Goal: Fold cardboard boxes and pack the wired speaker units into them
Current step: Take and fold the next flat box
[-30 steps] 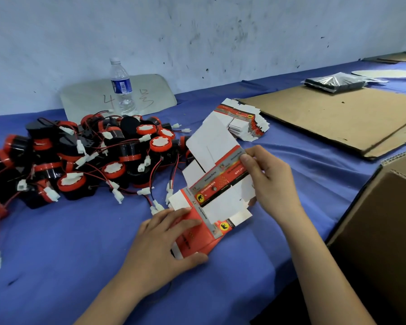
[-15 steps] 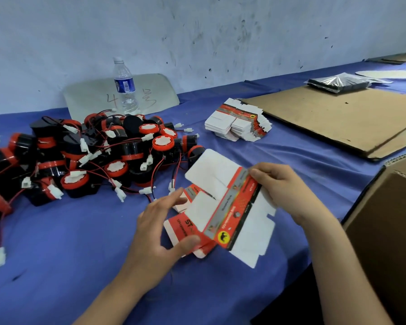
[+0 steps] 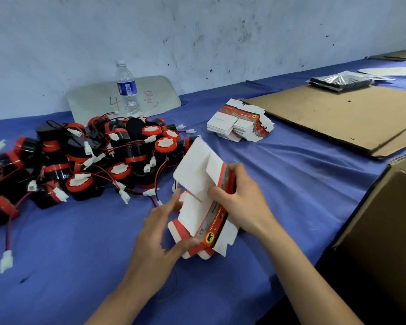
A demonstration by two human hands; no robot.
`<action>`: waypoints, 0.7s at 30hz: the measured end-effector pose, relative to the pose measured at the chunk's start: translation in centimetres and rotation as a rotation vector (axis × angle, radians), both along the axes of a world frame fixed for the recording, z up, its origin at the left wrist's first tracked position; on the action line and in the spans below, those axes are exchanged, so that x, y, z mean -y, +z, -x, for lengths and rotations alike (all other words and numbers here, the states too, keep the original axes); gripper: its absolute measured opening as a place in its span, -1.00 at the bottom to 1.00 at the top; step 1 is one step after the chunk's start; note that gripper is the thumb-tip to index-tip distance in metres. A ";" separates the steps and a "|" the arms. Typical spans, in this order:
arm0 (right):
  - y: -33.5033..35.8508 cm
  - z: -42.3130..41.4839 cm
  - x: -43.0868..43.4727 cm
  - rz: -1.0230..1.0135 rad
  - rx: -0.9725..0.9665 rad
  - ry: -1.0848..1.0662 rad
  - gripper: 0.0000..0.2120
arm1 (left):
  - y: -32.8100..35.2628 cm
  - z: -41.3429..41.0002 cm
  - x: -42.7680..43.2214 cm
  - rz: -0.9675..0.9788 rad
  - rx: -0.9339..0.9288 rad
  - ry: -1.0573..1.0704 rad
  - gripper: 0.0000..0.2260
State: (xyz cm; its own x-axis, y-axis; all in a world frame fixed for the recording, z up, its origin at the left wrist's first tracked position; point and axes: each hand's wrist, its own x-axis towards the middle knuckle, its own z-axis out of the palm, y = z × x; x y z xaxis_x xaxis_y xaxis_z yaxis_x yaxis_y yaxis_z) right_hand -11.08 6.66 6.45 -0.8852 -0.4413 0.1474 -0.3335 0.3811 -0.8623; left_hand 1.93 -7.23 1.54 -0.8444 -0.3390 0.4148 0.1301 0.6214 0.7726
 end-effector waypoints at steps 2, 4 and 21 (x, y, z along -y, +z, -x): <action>0.7 -0.2 -0.5 0.050 0.025 0.066 -0.66 | 0.0 0.0 0.0 -0.048 -0.040 0.026 -0.29; 1.3 -0.3 -0.9 0.116 0.053 0.188 -0.68 | 0.0 0.3 0.1 -0.131 -0.091 0.071 -0.24; -0.3 -0.4 0.6 0.492 0.716 0.264 -0.72 | 0.1 0.3 0.9 -0.305 -0.249 -0.029 -0.57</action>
State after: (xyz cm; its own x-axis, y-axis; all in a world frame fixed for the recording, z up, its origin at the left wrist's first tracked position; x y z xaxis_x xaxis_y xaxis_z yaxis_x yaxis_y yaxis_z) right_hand -10.69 6.10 6.11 -0.7167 -0.6754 -0.1738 0.3206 -0.0978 -0.9421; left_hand 1.59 -8.14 1.61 -0.7419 -0.4558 0.4917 0.3506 0.3613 0.8640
